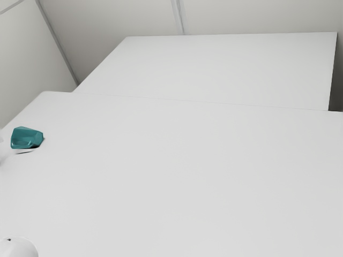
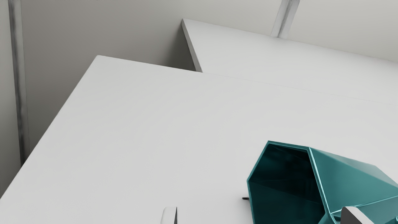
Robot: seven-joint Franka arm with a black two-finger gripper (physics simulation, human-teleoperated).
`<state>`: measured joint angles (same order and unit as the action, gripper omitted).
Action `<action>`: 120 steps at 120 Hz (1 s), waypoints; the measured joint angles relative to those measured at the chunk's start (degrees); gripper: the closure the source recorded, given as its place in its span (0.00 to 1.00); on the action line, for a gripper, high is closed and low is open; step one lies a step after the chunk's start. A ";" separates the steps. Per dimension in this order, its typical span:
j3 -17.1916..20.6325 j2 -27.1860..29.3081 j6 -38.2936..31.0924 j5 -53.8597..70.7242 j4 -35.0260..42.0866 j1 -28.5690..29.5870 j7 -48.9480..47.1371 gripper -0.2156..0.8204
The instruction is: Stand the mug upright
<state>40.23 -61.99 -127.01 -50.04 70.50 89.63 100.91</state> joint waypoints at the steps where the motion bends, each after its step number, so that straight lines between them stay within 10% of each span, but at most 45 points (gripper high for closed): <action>1: -0.04 -0.07 -0.01 -0.01 -0.16 -0.12 -0.02 0.24; 120: -0.26 1.81 -0.11 -4.00 5.74 -3.94 -1.03 0.26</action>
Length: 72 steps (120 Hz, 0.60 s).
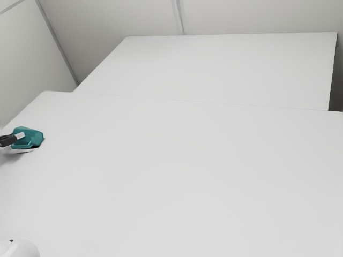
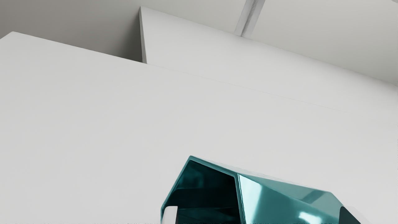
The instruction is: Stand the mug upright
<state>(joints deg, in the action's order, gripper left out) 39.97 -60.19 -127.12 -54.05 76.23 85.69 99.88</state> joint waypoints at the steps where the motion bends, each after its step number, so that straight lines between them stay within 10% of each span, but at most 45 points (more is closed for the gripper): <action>1: 0.00 0.00 0.00 -0.02 0.02 0.00 0.00 0.26; 72: 2.54 0.36 0.19 -0.20 0.16 -1.17 -0.12 0.59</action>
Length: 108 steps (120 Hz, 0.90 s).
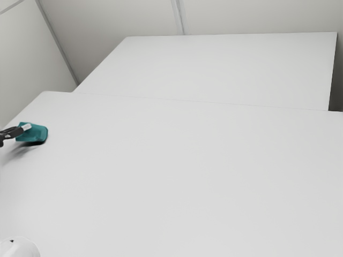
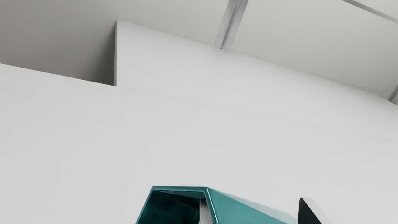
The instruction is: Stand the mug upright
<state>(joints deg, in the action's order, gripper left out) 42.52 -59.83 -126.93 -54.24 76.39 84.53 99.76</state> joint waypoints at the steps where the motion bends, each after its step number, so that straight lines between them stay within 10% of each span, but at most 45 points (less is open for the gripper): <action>1: 0.06 0.00 -0.01 0.00 0.00 -0.02 0.00 0.59; 40: 1.77 0.45 -0.39 -0.08 -0.03 -0.15 0.00 0.89; 80: 2.60 4.58 -0.54 -0.41 0.45 -1.26 -0.09 0.97; 108: -11.41 21.25 -0.82 -2.09 9.09 -14.54 -2.58 0.97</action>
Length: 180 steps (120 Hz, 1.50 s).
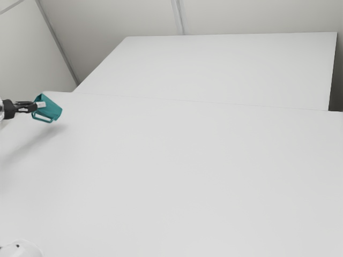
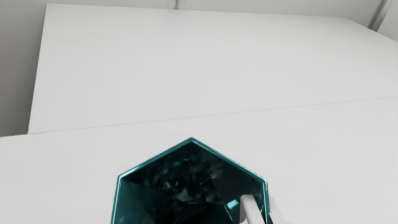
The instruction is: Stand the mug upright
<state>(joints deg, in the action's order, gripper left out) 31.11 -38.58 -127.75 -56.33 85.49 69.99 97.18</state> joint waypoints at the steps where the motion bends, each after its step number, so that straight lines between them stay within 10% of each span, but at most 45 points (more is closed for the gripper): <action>1: -1.03 0.78 0.00 0.01 0.32 -1.06 -0.18 0.97; 21: -18.69 13.57 0.24 7.95 5.80 -21.99 -5.86 0.97; 63: -30.60 17.32 3.44 39.48 5.29 -52.74 -26.47 0.97; 180: -31.37 17.35 3.47 56.31 7.46 -76.09 -63.25 0.97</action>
<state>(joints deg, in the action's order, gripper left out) -0.26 -21.23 -124.28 -0.02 92.94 -6.10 33.93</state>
